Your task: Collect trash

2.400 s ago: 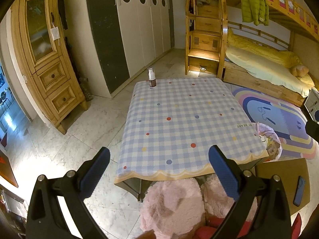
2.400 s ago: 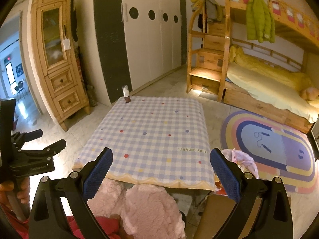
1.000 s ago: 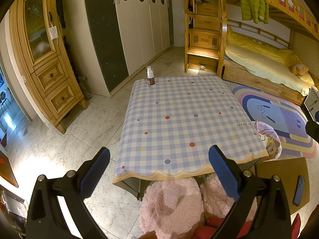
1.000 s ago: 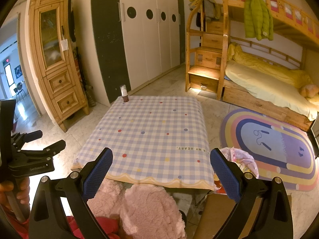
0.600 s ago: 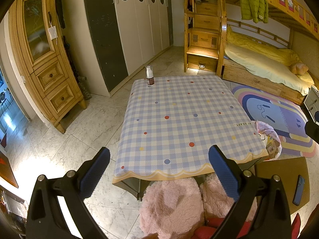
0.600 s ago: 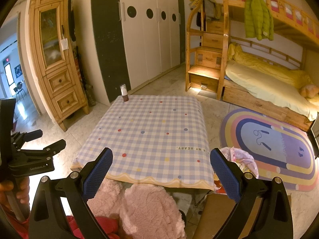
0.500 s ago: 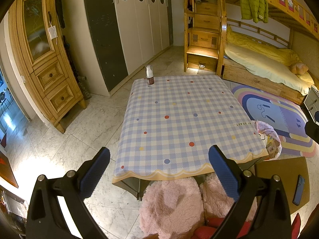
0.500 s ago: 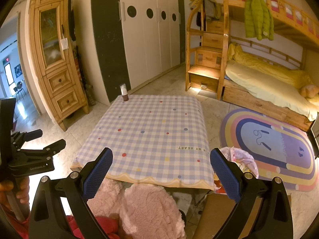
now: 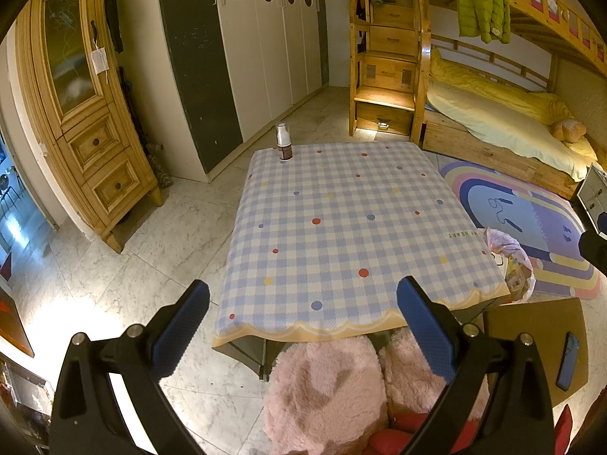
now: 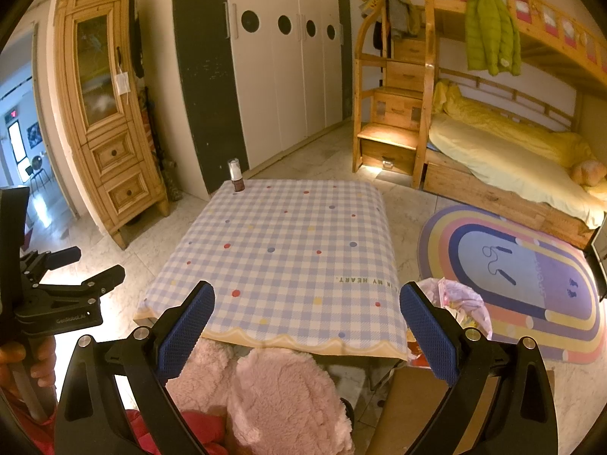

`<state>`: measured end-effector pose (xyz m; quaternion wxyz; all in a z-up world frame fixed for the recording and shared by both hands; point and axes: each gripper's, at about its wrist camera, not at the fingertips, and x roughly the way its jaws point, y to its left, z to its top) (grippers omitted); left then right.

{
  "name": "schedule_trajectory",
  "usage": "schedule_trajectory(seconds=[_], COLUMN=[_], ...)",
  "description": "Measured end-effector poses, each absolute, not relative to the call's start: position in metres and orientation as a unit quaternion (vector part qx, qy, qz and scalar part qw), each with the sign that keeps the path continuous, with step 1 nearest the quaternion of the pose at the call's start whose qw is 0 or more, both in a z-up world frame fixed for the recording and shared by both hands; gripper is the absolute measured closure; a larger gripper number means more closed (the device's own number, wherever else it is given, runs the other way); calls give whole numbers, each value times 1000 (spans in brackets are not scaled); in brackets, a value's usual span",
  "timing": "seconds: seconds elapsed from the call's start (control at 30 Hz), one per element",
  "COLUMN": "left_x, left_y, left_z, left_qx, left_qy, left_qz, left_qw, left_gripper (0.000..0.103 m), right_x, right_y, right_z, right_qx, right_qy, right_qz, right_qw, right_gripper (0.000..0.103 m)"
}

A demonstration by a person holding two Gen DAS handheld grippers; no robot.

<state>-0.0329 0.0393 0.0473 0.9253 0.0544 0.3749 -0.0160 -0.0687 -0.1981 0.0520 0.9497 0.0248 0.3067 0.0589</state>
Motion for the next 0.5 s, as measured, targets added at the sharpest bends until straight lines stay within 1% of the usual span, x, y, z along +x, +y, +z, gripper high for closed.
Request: schedule_trajectory(seconds=[0.5], left_x=[-26], left_y=[42], left_z=[38], left_qx=[58], left_qy=[379], left_qz=[-13], left_qw=[923], left_gripper=[7], right_x=[-67], right_y=[-213], right_z=[36], right_qx=[40], right_qy=[309], right_qz=[40], right_qw=[949], right_gripper=[6])
